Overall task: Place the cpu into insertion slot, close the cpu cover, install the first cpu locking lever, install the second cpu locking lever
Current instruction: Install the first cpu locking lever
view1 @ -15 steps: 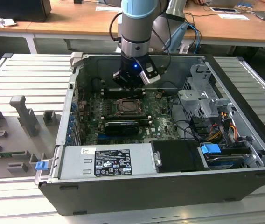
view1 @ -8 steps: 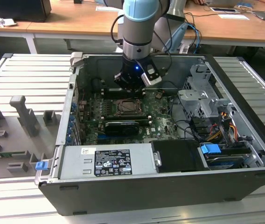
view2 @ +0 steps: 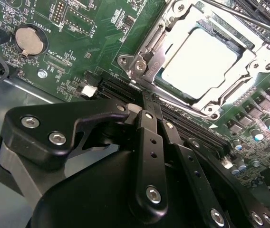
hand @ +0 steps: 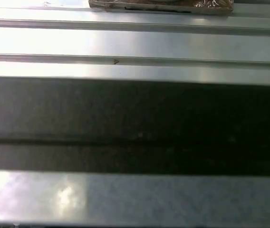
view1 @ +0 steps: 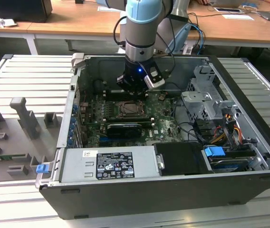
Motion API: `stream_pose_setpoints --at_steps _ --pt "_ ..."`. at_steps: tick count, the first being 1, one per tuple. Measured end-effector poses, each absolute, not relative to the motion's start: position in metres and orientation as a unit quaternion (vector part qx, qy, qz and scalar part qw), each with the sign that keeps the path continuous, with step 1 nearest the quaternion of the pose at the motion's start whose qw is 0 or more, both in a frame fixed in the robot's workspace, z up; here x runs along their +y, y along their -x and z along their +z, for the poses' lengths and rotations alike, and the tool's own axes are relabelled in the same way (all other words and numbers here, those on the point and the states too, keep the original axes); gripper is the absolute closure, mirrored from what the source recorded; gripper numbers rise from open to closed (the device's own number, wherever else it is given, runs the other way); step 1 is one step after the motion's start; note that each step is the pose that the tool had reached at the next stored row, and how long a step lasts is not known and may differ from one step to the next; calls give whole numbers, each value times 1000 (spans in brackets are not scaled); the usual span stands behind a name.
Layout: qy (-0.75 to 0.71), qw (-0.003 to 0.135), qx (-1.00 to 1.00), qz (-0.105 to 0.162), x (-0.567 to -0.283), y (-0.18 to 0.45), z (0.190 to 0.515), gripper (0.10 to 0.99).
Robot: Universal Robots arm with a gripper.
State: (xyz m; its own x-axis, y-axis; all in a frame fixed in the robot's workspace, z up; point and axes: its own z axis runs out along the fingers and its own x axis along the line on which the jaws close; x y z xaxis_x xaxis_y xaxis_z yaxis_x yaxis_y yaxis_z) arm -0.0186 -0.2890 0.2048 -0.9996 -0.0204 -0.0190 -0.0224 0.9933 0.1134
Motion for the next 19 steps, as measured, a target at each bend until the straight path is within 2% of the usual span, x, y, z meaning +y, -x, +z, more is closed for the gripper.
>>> stream_pose_setpoints --at_steps 19 --pt "11 9 998 53 -289 18 204 980"
